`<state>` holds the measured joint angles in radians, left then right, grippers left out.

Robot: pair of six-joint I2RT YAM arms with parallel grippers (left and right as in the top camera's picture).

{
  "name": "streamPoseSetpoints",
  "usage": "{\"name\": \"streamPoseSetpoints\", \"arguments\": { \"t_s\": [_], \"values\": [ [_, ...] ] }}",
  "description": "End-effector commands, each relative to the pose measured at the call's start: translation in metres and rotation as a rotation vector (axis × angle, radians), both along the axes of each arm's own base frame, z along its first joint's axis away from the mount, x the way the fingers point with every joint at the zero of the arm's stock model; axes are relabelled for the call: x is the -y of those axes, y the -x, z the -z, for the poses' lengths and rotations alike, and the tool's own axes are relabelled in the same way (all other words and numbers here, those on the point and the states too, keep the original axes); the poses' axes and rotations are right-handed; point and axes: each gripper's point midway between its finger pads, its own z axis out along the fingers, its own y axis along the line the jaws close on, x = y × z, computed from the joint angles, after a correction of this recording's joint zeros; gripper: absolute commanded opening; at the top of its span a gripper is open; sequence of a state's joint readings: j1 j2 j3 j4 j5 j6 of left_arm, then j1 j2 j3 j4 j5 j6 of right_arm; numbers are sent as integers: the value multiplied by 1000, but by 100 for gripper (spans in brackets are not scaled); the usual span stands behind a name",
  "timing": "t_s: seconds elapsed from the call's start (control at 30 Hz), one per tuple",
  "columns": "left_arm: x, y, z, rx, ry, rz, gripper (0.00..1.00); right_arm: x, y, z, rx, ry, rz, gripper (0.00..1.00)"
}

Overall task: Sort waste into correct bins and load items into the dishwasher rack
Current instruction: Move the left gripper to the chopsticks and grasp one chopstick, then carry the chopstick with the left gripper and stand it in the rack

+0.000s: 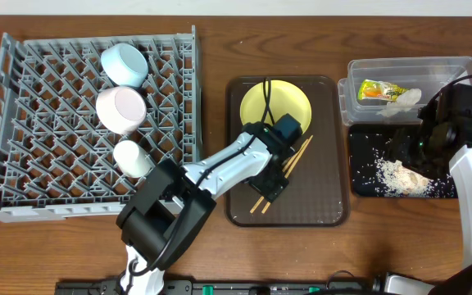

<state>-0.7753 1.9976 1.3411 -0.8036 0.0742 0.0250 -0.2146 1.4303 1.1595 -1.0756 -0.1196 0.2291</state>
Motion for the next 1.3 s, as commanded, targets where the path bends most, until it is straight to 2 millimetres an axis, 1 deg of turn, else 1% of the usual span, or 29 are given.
{"name": "streamPoseSetpoints", "arguments": {
  "t_s": [0.0, 0.1, 0.2, 0.23, 0.27, 0.33, 0.37, 0.47, 0.57, 0.67, 0.7, 0.77, 0.93, 1.03, 1.17, 1.27],
  "values": [
    [-1, 3, 9, -8, -23, 14, 82, 2, -1, -6, 24, 3, -3, 59],
    [2, 5, 13, -3, -19, 23, 73, 2, -1, -6, 24, 3, -3, 59],
    [4, 8, 15, 0, -15, 32, 61, 2, -1, -6, 23, 3, -3, 60],
    [4, 9, 16, 0, -16, 34, 55, 2, 0, -6, 22, 3, -3, 60],
    [5, 10, 16, -1, -16, 38, 51, 1, 0, -6, 21, 2, -3, 60],
    [5, 13, 18, -3, -19, 45, 49, 1, 0, -6, 19, 2, -3, 59],
    [5, 14, 19, -4, -20, 48, 44, 1, 1, -6, 18, 2, -3, 59],
    [5, 19, 22, -9, -24, 58, 36, 1, 2, -6, 14, 1, -3, 59],
    [5, 23, 24, -14, -30, 66, 25, 1, 2, -6, 13, 0, -3, 59],
    [5, 24, 24, -15, -32, 68, 19, 1, 2, -6, 13, 0, -3, 59],
    [5, 24, 24, -16, -32, 68, 13, 1, 2, -6, 13, 0, -3, 59],
    [5, 25, 23, -17, -34, 68, 7, 1, 2, -6, 11, 0, -3, 59],
    [4, 25, 19, -14, -31, 68, 6, 1, 3, -5, 10, 0, -3, 59],
    [4, 24, 10, -3, -23, 68, 6, 1, 3, -5, 10, 0, -3, 59],
    [2, 17, -15, 57, -6, 62, 6, 1, 3, -5, 10, 0, -3, 59],
    [3, 13, -41, 104, 41, 55, 6, 1, 3, -5, 10, 0, -3, 59]
  ]
}}
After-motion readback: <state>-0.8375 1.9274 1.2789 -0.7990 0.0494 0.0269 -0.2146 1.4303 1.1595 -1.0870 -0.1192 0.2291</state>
